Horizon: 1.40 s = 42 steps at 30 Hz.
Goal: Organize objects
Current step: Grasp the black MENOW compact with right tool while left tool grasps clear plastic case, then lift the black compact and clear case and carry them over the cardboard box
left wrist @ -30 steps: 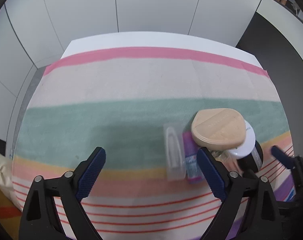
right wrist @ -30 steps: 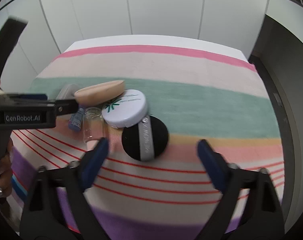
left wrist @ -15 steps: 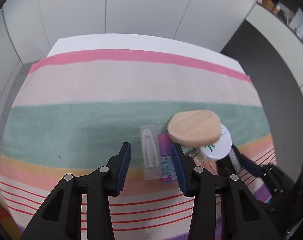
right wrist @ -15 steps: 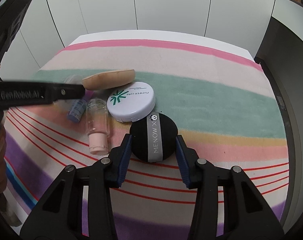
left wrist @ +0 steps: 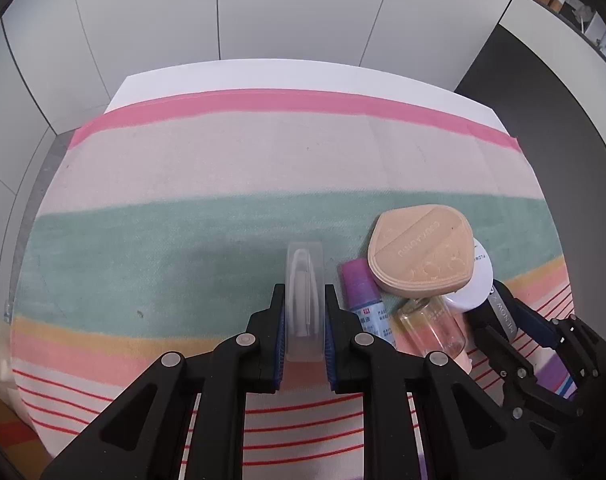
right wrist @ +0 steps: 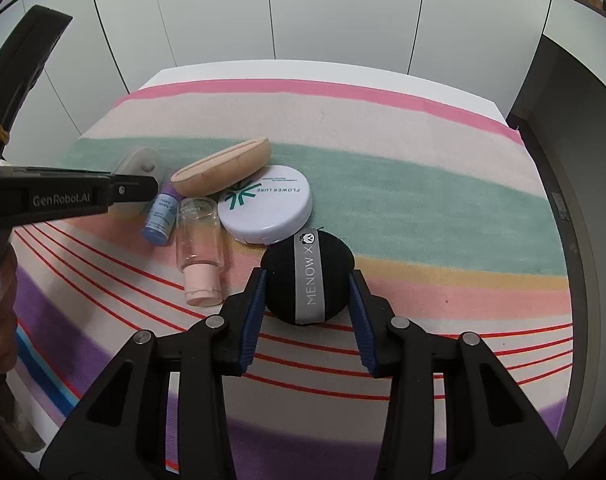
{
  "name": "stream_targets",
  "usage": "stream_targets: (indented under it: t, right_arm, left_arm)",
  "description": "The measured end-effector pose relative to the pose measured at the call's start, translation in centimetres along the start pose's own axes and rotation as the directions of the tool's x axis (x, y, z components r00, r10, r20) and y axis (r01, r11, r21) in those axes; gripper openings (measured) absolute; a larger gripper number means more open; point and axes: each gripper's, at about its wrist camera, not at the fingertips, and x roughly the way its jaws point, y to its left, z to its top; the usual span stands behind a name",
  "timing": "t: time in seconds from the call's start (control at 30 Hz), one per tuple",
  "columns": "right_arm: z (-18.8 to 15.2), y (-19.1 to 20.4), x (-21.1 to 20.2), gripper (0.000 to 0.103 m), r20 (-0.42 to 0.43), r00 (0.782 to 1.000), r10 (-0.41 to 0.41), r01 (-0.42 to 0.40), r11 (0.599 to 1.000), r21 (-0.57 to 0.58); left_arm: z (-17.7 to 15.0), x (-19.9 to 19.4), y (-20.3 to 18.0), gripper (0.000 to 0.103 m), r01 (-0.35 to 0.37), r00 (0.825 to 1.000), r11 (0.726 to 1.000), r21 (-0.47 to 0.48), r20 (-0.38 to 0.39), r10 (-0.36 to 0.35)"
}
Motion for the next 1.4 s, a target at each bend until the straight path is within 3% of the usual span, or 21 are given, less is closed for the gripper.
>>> stream_targets:
  t: [0.4,0.87,1.2,1.3,1.4]
  right_arm:
    - [1.9,-0.2,-3.1,0.041,0.033,0.999,-0.006,0.005,1.0,0.025]
    - [6.6,-0.9,-11.5,0.041,0.123,0.992,-0.019,0.012,0.998,0.061]
    - [11.0,-0.4,-19.9,0.041,0.21,0.977,-0.042,0.034,0.999,0.042]
    - [12.5,-0.1,-22.7,0.041,0.241,0.97,-0.037,0.028,0.999,0.039]
    - [13.5,0.5,-24.9,0.041,0.271,0.962,-0.045,0.039,0.999,0.028]
  left_arm:
    - [0.6,-2.9,0.3,0.016,-0.055,0.998,0.998,-0.012,0.024,0.056]
    - [1.5,-11.9,1.5,0.016,-0.092,0.99,0.995,-0.024,0.109,0.095]
    - [3.2,-20.1,0.0,0.016,-0.15,0.966,0.989,0.001,0.211,0.146]
    - [3.6,-22.5,-0.7,0.016,-0.199,0.948,0.98,0.004,0.254,0.192]
    - [3.9,-24.8,-1.1,0.017,-0.199,0.939,0.98,0.004,0.287,0.19]
